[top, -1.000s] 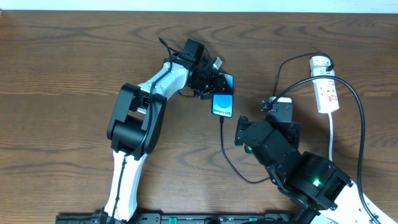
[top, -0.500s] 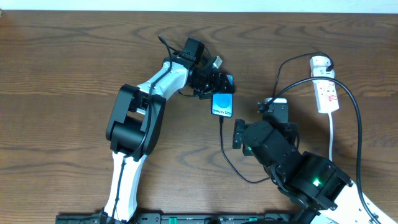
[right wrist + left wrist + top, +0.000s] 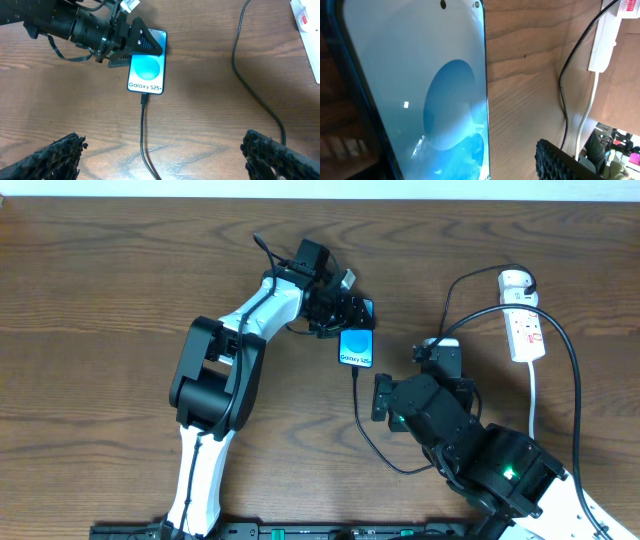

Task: Plug charger to phone and switch on socket
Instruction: 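Lay the phone flat on the table with the left gripper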

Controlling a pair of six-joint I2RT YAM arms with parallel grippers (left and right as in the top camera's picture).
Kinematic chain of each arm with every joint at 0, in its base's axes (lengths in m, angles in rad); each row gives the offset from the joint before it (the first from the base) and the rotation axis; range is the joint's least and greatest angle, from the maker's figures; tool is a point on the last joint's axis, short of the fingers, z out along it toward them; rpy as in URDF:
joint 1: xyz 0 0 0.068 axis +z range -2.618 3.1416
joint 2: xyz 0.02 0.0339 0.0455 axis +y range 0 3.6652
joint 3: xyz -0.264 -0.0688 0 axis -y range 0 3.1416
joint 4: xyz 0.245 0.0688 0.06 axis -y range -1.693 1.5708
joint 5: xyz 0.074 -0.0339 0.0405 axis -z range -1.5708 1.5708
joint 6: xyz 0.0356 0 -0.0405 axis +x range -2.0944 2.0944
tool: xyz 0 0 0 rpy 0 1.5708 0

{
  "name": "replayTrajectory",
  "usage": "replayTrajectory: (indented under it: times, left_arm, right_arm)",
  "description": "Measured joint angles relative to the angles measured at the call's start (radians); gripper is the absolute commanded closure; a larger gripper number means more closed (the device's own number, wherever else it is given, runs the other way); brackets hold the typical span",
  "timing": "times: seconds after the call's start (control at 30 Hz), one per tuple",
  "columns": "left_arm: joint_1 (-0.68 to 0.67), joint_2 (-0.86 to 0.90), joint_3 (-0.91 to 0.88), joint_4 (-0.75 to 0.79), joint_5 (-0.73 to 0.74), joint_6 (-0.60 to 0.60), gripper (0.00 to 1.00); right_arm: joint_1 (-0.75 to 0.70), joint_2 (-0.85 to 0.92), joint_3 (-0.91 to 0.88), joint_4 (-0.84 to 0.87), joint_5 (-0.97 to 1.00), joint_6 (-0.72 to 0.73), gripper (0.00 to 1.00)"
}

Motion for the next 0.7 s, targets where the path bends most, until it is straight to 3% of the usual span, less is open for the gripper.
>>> replayTrajectory:
  times: [0.17,0.2,0.3,0.7]
  left_arm:
    - [0.000,-0.003,0.000,-0.005,-0.013,0.000,0.28]
    - [0.000,-0.003,0.000,-0.006,-0.014,0.000,0.17]
    - [-0.001,-0.011,0.005,-0.008,-0.018,0.003,0.07]
    - [-0.003,-0.031,0.017,-0.063,-0.130,-0.015,0.06]
  right_arm:
    - [0.000,0.000,0.000,0.000,-0.002,0.000,0.01]
    - [0.000,0.000,0.000,0.000,-0.002,0.000,0.01]
    - [0.000,0.000,0.000,-0.003,-0.003,0.000,0.01]
    - [0.000,0.000,0.000,-0.035,-0.004,0.000,0.01]
